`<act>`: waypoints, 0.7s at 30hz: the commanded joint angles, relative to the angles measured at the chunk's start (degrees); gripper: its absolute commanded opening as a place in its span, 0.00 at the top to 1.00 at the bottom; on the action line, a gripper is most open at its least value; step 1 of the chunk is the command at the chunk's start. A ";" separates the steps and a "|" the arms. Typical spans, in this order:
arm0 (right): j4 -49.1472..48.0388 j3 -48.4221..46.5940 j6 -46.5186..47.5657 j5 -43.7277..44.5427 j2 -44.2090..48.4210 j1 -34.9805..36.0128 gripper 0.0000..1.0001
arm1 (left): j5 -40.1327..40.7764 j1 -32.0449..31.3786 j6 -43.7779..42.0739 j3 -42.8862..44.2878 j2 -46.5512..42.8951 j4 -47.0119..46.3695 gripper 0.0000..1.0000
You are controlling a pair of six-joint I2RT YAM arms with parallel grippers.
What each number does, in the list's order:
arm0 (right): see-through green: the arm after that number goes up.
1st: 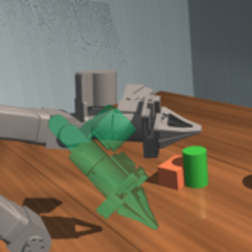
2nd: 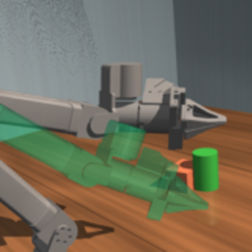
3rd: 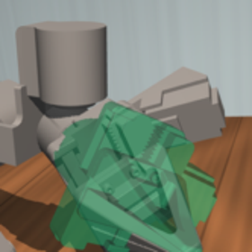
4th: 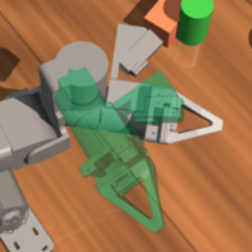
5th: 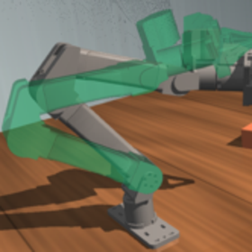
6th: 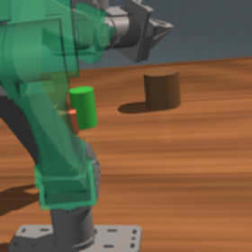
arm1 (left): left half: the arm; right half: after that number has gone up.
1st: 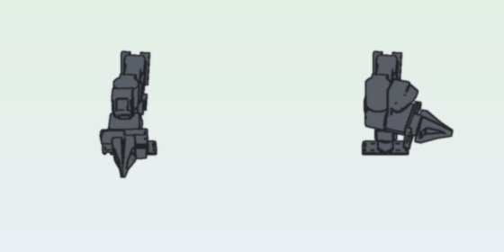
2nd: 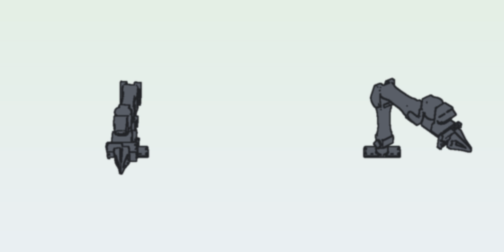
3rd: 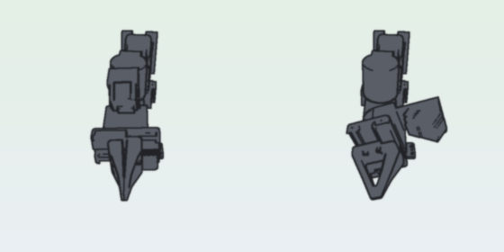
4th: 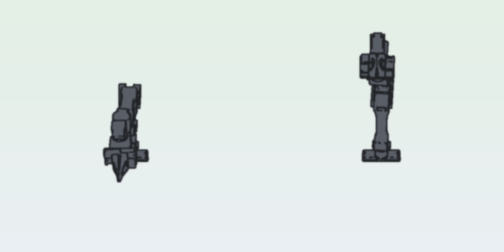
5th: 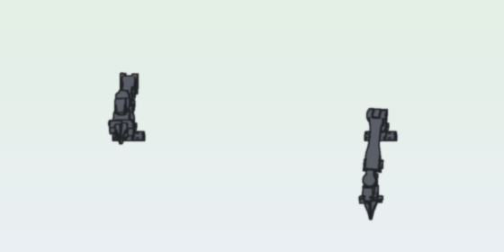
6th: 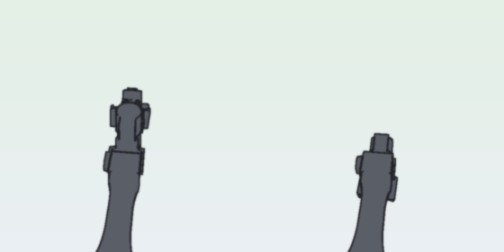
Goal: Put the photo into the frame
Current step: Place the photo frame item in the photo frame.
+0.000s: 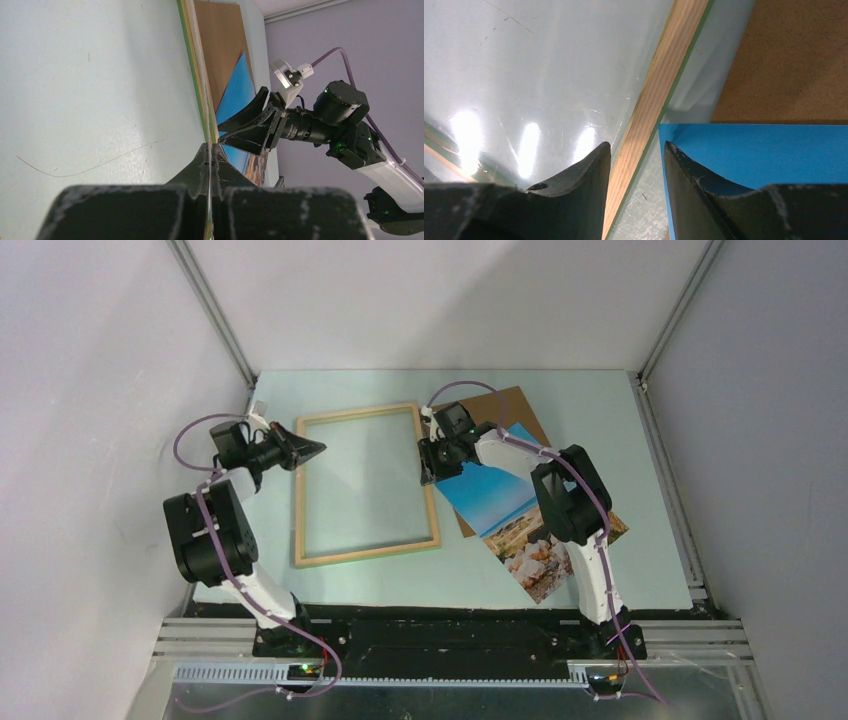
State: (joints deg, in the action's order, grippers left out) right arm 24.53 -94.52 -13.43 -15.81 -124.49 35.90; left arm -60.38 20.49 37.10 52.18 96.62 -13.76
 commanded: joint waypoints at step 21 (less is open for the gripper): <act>-1.45 -0.96 -0.34 -0.87 -0.72 0.02 0.51 | -1.41 -0.41 7.98 -1.76 3.76 -7.58 1.00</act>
State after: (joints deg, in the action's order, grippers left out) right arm 24.51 -94.52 -13.45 -15.97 -124.51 35.88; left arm -60.20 20.38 42.94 50.43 99.90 -18.63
